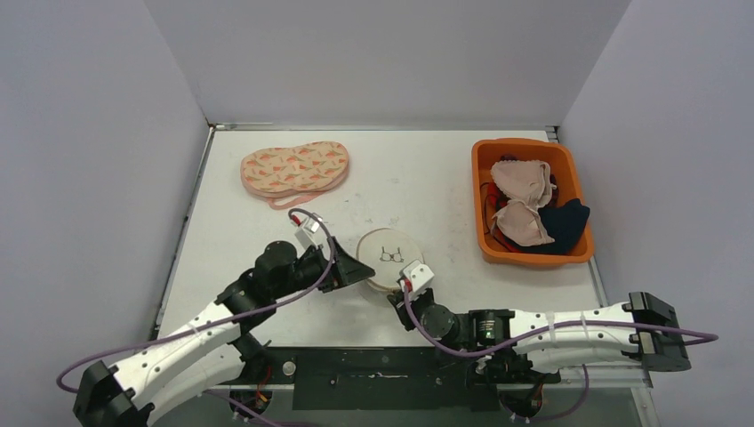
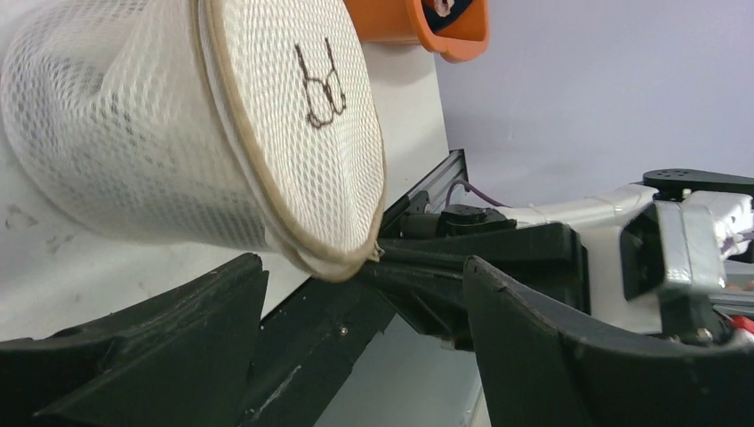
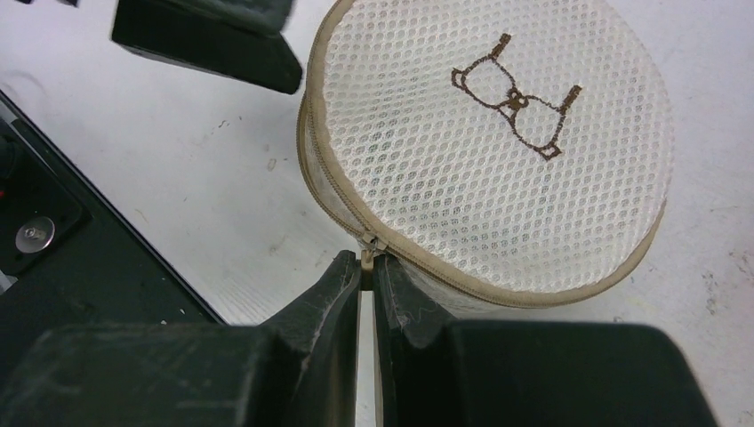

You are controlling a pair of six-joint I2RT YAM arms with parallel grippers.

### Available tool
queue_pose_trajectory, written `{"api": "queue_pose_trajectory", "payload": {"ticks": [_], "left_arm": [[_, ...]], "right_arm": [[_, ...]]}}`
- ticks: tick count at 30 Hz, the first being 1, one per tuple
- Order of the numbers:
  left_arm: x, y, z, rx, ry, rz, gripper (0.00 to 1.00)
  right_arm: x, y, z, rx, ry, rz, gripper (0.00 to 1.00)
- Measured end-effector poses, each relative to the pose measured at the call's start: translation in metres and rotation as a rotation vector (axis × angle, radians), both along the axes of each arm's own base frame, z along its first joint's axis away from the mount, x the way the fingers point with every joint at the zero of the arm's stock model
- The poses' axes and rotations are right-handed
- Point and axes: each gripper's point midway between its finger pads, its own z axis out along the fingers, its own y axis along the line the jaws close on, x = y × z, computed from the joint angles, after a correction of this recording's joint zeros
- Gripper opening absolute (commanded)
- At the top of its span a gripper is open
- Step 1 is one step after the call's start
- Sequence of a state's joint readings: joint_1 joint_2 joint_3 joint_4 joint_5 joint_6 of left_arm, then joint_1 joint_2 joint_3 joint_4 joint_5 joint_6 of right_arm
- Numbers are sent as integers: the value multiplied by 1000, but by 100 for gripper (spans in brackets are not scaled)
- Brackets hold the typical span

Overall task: Unzip the laundry bag and remove the bra
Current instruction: Unzip the laundry bag at the center of the board.

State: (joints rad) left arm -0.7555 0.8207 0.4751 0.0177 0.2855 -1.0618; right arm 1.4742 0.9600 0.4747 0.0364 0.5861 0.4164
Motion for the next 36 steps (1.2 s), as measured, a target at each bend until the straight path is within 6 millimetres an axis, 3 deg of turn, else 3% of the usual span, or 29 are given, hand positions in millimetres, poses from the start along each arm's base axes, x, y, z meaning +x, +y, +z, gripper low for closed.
{"api": "queue_pose_trajectory", "payload": {"ticks": [6, 12, 19, 25, 36], "left_arm": [[-32, 24, -4, -49, 35, 69, 80], [-50, 22, -32, -29, 138, 113, 75], [-30, 16, -56, 34, 186, 232, 60], [-15, 18, -55, 15, 183, 317, 49], [8, 21, -38, -18, 155, 395, 0]], "right_arm": [[-4, 12, -3, -13, 5, 32, 5], [-7, 31, 1, -26, 0, 73, 5], [-10, 42, 1, -28, 4, 104, 5], [-11, 43, 0, -31, 6, 113, 5], [-11, 41, 2, -27, 9, 113, 5]]}}
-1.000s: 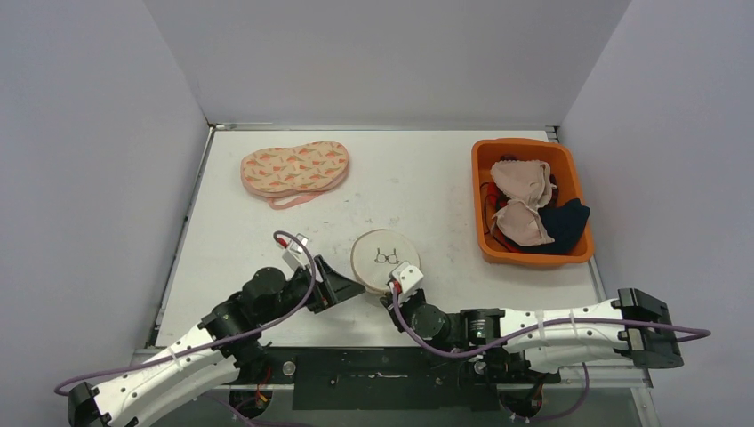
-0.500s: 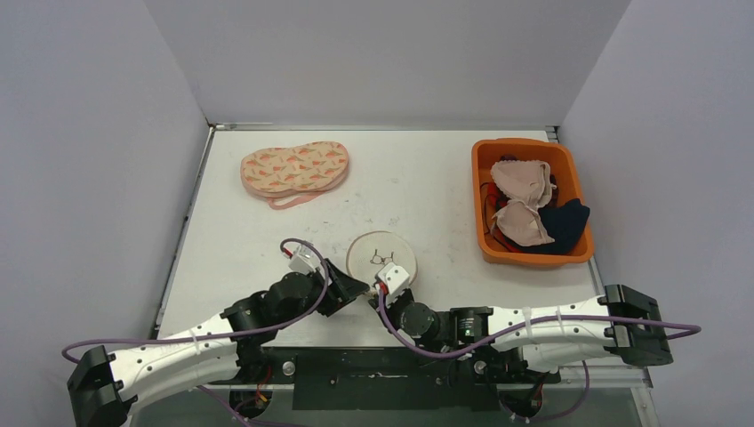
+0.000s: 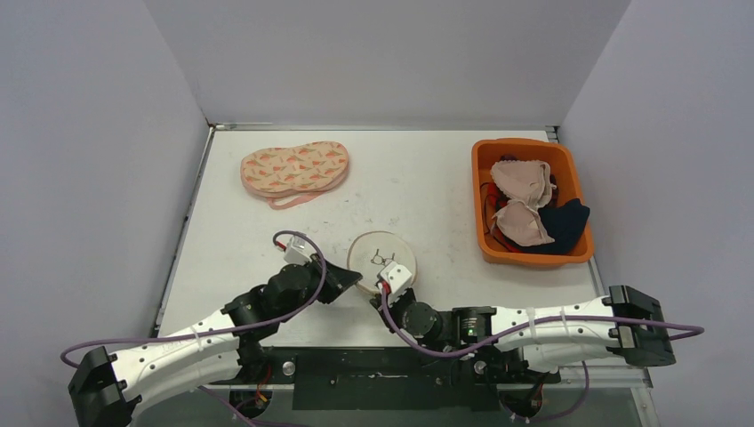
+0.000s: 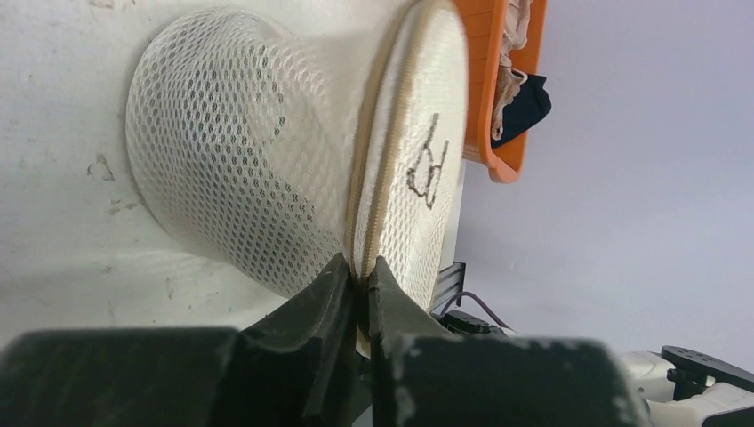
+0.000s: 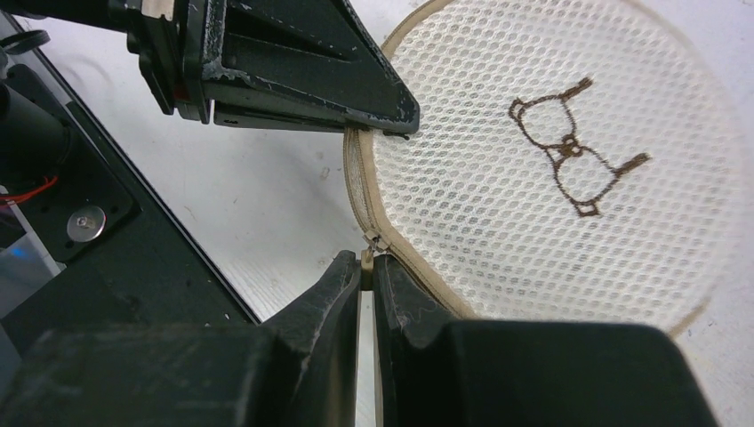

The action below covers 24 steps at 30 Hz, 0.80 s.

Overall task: Unzip the laundry bag and remove the bra
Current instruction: Unzip the laundry bag at the center of the board.

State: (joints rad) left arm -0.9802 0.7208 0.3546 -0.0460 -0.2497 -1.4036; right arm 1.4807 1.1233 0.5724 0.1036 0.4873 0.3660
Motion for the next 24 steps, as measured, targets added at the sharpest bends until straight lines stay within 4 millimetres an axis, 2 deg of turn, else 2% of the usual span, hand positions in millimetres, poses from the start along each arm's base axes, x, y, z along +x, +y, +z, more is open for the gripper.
{"api": "queue_pose_trajectory", "payload": {"ticks": [9, 16, 24], "left_arm": [[8, 0, 11, -44, -5, -5, 0], [9, 0, 11, -36, -19, -44, 0], [15, 0, 8, -12, -26, -134, 0]], "right_arm": [[7, -19, 16, 39, -4, -67, 5], [13, -45, 1, 27, 6, -139, 5], [11, -47, 10, 64, 13, -131, 5]]}}
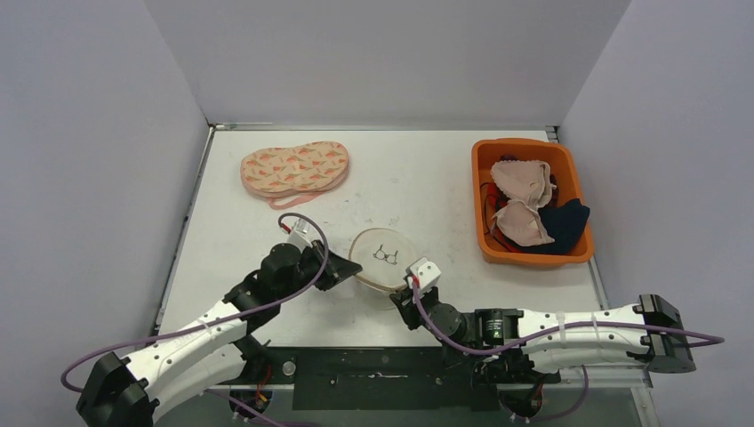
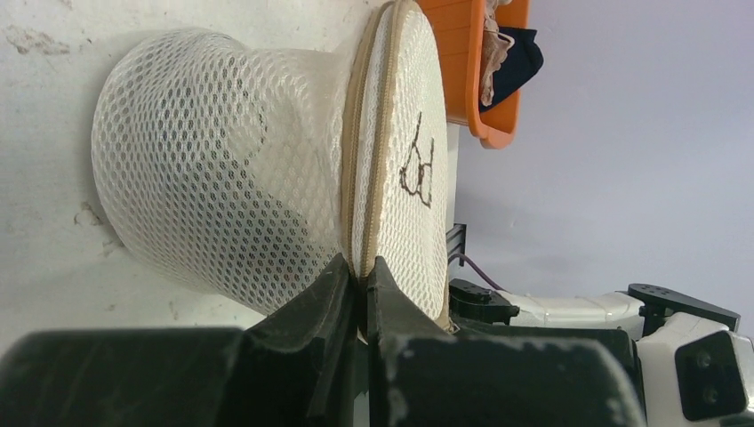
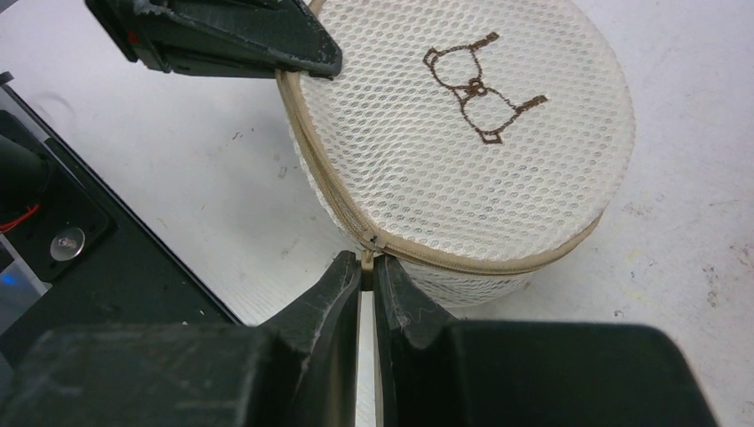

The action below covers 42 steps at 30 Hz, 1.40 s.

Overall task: Unzip the laundry bag and remove the bra
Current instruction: Unzip the laundry bag at the center of the board.

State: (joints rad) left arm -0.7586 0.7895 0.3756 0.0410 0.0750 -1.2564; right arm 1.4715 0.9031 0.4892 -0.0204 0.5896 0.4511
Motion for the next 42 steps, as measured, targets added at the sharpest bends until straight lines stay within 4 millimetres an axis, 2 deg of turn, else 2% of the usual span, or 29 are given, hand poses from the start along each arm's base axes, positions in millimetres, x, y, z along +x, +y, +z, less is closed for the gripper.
{"api": "queue_pose_trajectory", "payload": {"ticks": [2, 4, 7, 9, 11, 15, 20, 22, 26, 30, 34, 35, 42], "left_arm": [[5, -1, -1, 4, 1, -22, 2], [10, -3, -2, 16, 7, -45, 14], [18, -10, -5, 32, 11, -86, 51], [19, -14, -7, 33, 13, -107, 66], [16, -14, -7, 30, 23, -114, 77], [8, -5, 10, 9, -13, -96, 85], [-20, 20, 39, -41, -83, -33, 87], [-34, 24, 43, -71, -86, -25, 87], [-57, 17, 31, -79, -32, -43, 87], [-66, 0, 3, 14, 40, -58, 83], [-59, -7, -17, 88, 71, -15, 69], [-55, -8, -18, 88, 69, 4, 63], [-33, -11, -4, 22, 31, 112, 32]], "right_arm": [[-1, 1, 0, 3, 3, 7, 5], [-2, 4, 0, 8, 5, 13, 5], [-2, 7, -2, 5, 8, 18, 5], [-3, 10, -5, -1, 10, 24, 5], [-4, 13, -7, -1, 14, 31, 5], [-6, 18, -7, 8, 18, 45, 5], [-8, 22, -12, -7, 20, 66, 5], [-9, 23, -13, -14, 17, 75, 5], [-10, 28, -13, -20, 14, 89, 5], [-10, 36, -12, -27, 10, 103, 5], [-11, 40, -11, -27, 11, 114, 5], [-11, 40, -11, -27, 12, 115, 5], [-12, 41, -10, -27, 11, 119, 5]]}}
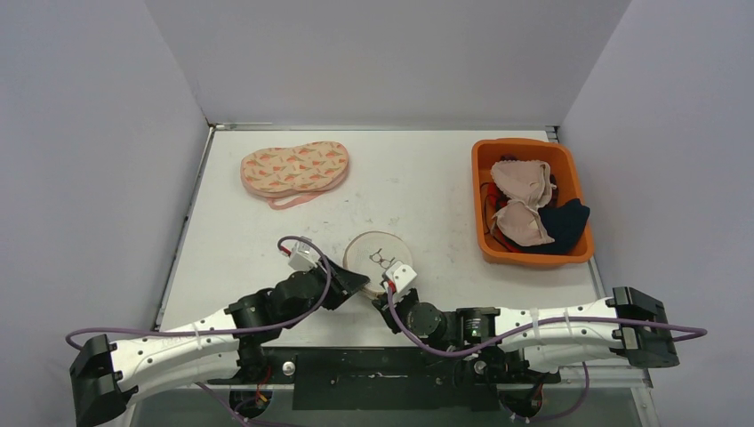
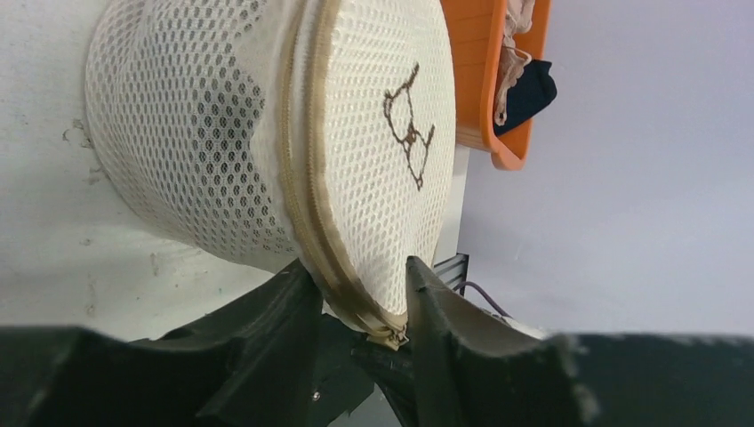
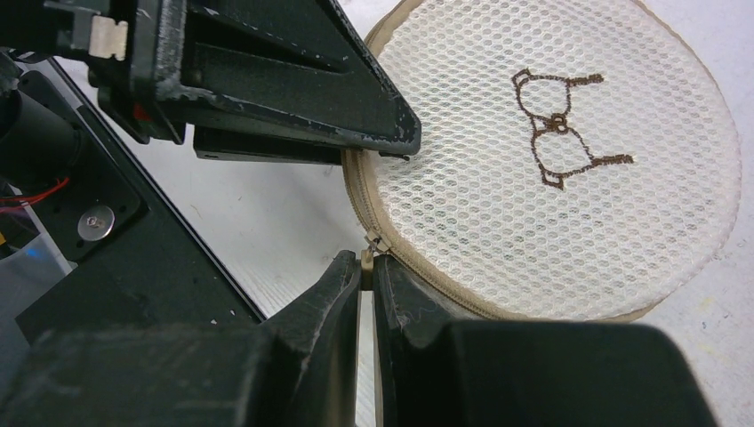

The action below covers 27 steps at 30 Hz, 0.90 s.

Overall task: Unzip the laundry bag and remove the bra
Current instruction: Unzip the laundry bag at the center of the board.

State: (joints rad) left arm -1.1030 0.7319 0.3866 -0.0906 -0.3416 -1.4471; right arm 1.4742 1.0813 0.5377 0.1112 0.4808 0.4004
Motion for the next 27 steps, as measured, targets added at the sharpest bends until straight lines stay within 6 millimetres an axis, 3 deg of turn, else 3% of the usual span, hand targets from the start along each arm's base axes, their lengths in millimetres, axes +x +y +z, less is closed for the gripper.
{"api": "queue_pose_trajectory", "payload": {"ticks": [9, 20, 27], "left_arm": [[14, 4, -1, -10, 9, 55, 0], [23, 12, 12, -72, 7, 59, 0], [29, 11, 11, -74, -3, -4, 0]], "right_arm": [[0, -1, 1, 0, 0, 0, 5], [6, -22, 19, 34, -14, -58, 5], [9, -37, 12, 12, -8, -98, 5]]}}
